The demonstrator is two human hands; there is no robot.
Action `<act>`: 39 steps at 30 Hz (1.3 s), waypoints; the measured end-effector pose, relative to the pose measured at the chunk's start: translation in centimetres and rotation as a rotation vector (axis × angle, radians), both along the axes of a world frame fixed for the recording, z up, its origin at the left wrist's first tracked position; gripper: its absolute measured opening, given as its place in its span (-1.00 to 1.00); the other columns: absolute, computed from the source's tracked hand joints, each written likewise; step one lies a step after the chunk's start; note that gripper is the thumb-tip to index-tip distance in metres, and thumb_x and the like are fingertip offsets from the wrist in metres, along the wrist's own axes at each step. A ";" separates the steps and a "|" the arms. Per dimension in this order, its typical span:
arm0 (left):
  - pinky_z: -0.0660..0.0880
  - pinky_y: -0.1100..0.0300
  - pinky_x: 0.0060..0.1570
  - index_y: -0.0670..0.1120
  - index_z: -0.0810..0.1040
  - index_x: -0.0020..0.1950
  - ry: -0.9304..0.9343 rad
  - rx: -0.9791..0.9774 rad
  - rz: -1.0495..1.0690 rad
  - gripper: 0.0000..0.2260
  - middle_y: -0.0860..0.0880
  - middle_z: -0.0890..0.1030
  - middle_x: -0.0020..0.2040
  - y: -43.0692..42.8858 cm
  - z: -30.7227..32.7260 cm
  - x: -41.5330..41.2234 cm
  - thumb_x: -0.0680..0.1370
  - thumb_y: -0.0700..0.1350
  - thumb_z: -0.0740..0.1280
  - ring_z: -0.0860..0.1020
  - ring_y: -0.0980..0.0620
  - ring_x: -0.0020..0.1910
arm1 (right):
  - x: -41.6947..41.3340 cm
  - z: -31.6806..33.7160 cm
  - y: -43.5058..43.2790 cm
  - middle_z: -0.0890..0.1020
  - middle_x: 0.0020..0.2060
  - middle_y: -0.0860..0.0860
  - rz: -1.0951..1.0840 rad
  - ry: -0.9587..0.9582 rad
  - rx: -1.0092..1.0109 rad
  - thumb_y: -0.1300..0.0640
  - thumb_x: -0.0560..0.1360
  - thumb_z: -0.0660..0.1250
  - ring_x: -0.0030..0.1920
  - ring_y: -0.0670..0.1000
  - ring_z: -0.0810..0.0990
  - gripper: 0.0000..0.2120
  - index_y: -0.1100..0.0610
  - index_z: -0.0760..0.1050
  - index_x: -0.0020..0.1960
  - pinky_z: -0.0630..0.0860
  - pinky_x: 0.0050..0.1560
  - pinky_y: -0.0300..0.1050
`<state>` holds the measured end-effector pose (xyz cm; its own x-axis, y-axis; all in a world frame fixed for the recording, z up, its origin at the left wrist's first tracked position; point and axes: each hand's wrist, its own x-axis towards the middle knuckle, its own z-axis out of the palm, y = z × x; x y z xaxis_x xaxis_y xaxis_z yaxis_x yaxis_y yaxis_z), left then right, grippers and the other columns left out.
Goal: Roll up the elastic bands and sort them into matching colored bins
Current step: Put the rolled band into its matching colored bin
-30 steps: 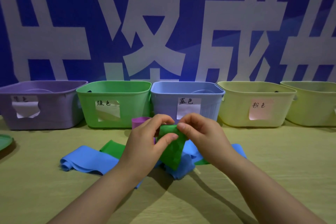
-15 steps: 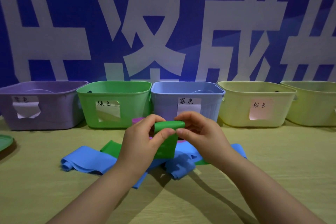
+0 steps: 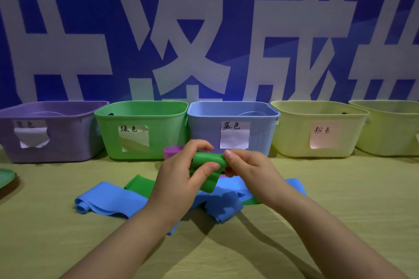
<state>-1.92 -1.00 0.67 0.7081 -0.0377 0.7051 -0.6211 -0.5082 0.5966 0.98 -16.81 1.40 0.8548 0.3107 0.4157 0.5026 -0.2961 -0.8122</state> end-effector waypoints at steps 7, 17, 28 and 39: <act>0.39 0.40 -0.30 0.27 0.43 -0.09 0.035 0.028 -0.026 -0.80 0.19 0.57 -0.15 0.0 -0.1 0.2 0.36 0.05 0.37 0.53 0.20 -0.25 | -0.1 0.1 0.1 0.48 -0.53 -0.08 -0.078 0.015 -0.037 -0.10 0.53 0.13 -0.41 -0.10 0.42 -0.56 0.10 0.46 -0.43 0.34 -0.29 -0.21; 0.36 0.43 -0.34 0.12 0.41 -0.15 0.059 -0.022 -0.001 -0.76 0.18 0.55 -0.16 -0.2 -0.1 0.0 0.41 -0.13 0.45 0.51 0.24 -0.31 | -0.1 -0.1 0.4 0.52 -0.49 -0.07 0.019 0.090 0.054 -0.17 0.47 0.13 -0.39 -0.13 0.46 -0.56 0.11 0.54 -0.35 0.41 -0.20 -0.22; 0.48 0.29 -0.15 0.39 0.25 0.14 0.185 -0.064 -0.075 -0.43 0.08 0.56 -0.08 -0.1 -0.3 0.3 0.34 0.01 0.50 0.56 0.18 -0.16 | -0.5 0.6 0.5 0.61 -0.37 -0.04 0.087 0.087 0.369 0.39 0.45 0.30 -0.36 -0.18 0.57 -0.81 0.12 0.52 -0.15 0.50 -0.27 -0.34; 0.51 0.24 -0.22 0.05 0.57 -0.09 0.193 -0.251 -0.142 -0.94 0.02 0.63 -0.22 0.1 -0.3 1.2 0.48 -0.03 0.33 0.58 0.09 -0.23 | -0.6 0.9 0.3 0.62 -0.25 0.03 0.080 0.115 0.350 0.49 0.39 0.32 -0.23 -0.05 0.60 -0.68 0.08 0.53 -0.10 0.57 -0.17 -0.24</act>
<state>-0.75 -0.93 0.40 0.8295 0.0124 0.5584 -0.5385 -0.2474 0.8055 0.39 -16.48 2.31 0.8808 0.2344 0.4114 0.4127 0.0456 -0.9097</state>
